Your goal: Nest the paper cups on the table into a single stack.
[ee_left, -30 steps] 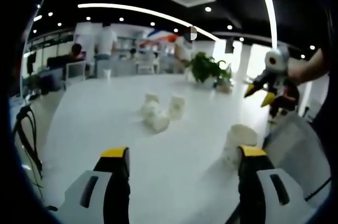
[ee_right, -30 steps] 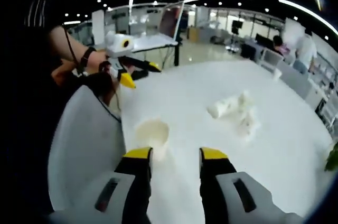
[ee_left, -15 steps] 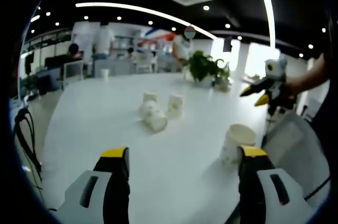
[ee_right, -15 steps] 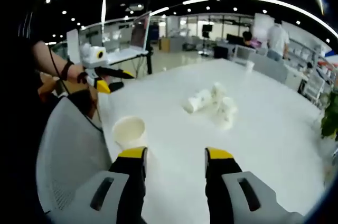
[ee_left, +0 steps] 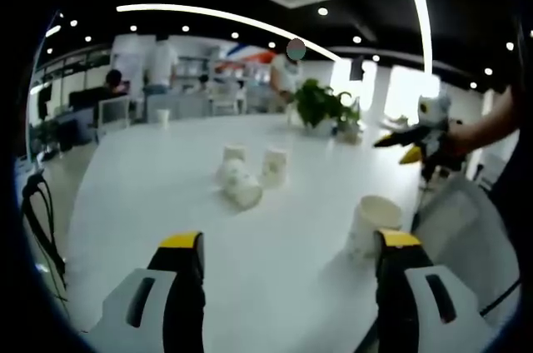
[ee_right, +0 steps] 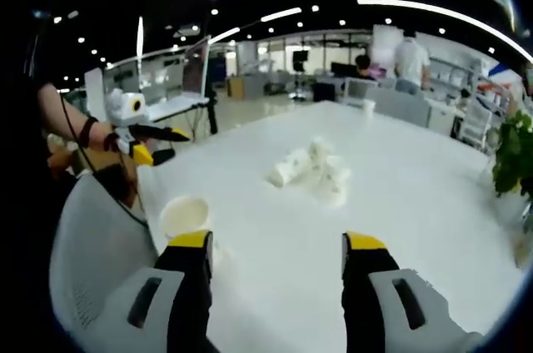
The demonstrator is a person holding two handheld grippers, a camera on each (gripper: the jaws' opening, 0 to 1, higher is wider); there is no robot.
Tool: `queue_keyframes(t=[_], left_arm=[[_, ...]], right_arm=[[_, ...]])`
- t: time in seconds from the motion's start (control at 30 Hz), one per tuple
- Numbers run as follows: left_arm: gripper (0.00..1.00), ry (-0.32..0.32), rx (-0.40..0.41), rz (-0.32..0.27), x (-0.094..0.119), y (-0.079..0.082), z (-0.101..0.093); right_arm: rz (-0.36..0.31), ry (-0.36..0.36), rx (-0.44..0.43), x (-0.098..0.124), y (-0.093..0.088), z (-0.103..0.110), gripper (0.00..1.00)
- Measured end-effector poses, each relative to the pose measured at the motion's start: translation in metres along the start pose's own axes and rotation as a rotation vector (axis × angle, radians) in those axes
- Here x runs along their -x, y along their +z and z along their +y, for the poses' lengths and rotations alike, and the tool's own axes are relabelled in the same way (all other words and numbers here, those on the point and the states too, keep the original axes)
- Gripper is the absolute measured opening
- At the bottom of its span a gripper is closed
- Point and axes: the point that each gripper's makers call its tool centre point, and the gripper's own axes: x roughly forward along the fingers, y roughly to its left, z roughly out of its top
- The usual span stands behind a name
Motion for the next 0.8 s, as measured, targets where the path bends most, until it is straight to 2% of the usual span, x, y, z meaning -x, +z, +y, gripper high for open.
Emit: queue_keyframes(t=[0.17, 0.3, 0.47, 0.8], left_arm=[[0.82, -0.003, -0.005, -0.001, -0.001, 0.0, -0.001], [0.82, 0.0, -0.002, -0.002, 0.0, 0.001, -0.001], [0.82, -0.002, -0.002, -0.001, 0.0, 0.001, 0.0], [0.82, 0.01, 0.006, -0.01, 0.0, 0.004, 0.005]], right_arm=[[-0.003, -0.025, -0.001, 0.0, 0.0, -0.005, 0.72], [-0.017, -0.084, -0.025, -0.001, 0.001, -0.015, 0.91], [-0.021, -0.115, -0.026, -0.001, 0.001, -0.021, 0.99], [-0.017, -0.12, -0.038, -0.002, -0.003, -0.02, 1.0]])
